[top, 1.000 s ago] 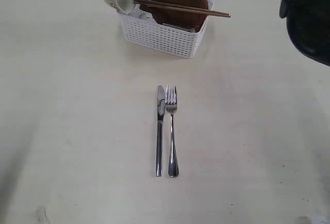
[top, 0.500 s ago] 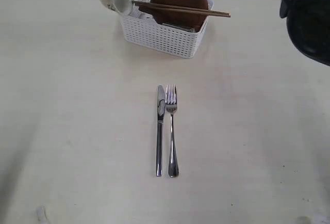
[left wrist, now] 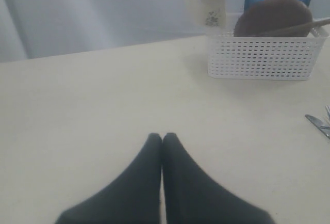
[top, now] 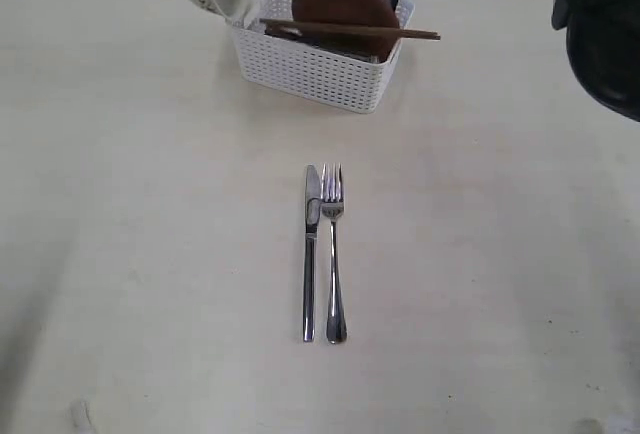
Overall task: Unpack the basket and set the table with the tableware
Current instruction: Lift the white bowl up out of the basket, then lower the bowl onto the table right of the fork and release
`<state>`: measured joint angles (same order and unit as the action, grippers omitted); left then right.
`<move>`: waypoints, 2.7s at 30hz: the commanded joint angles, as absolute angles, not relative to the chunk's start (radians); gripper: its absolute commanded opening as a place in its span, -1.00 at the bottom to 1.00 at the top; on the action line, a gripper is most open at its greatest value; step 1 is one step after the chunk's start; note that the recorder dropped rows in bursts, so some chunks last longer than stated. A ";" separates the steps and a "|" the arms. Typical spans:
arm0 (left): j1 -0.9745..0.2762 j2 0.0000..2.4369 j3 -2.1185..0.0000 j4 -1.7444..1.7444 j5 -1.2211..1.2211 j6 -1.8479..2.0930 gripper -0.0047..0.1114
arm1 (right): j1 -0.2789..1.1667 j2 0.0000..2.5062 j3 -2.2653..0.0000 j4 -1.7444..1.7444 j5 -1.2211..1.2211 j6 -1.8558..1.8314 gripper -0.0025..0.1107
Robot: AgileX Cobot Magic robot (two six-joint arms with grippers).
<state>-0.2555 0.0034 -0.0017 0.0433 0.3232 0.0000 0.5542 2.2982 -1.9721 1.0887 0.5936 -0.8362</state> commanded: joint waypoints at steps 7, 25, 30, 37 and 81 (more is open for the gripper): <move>-0.262 0.000 0.000 0.044 0.324 0.000 -0.92 | 0.554 2.275 -1.976 1.124 0.636 -0.854 -0.96; -0.262 0.000 0.000 0.044 0.324 0.000 -0.92 | 0.549 2.079 -1.976 0.473 0.866 -0.490 -0.96; -0.262 0.000 0.000 0.044 0.324 0.000 -0.92 | 0.549 2.025 -1.976 0.294 1.019 -0.384 -0.96; -0.262 0.000 0.000 0.044 0.324 0.000 -0.92 | 0.551 1.961 -1.973 0.115 1.221 -0.295 -0.96; -0.262 0.000 0.000 0.044 0.324 0.000 -0.92 | 0.679 1.618 -0.895 -0.036 0.738 -0.291 -0.96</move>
